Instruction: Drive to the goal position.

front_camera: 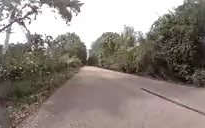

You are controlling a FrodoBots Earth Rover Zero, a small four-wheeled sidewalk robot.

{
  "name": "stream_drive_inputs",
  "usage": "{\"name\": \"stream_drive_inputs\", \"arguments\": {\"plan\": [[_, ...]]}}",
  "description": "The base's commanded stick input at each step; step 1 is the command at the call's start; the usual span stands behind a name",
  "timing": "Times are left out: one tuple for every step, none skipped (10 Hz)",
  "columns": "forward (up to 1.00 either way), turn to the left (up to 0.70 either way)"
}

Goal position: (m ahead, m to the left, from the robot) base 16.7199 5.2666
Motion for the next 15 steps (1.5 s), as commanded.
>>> {"name": "stream_drive_inputs", "arguments": {"plan": [[0.7, 0.0], [0.7, 0.0], [0.7, 0.0], [0.7, 0.0], [0.7, 0.0], [0.7, 0.0], [0.7, 0.0], [0.7, 0.0], [0.7, 0.0], [0.7, 0.0], [0.7, 0.0], [0.7, 0.0], [0.7, 0.0], [0.7, 0.0], [0.7, 0.0]]}}
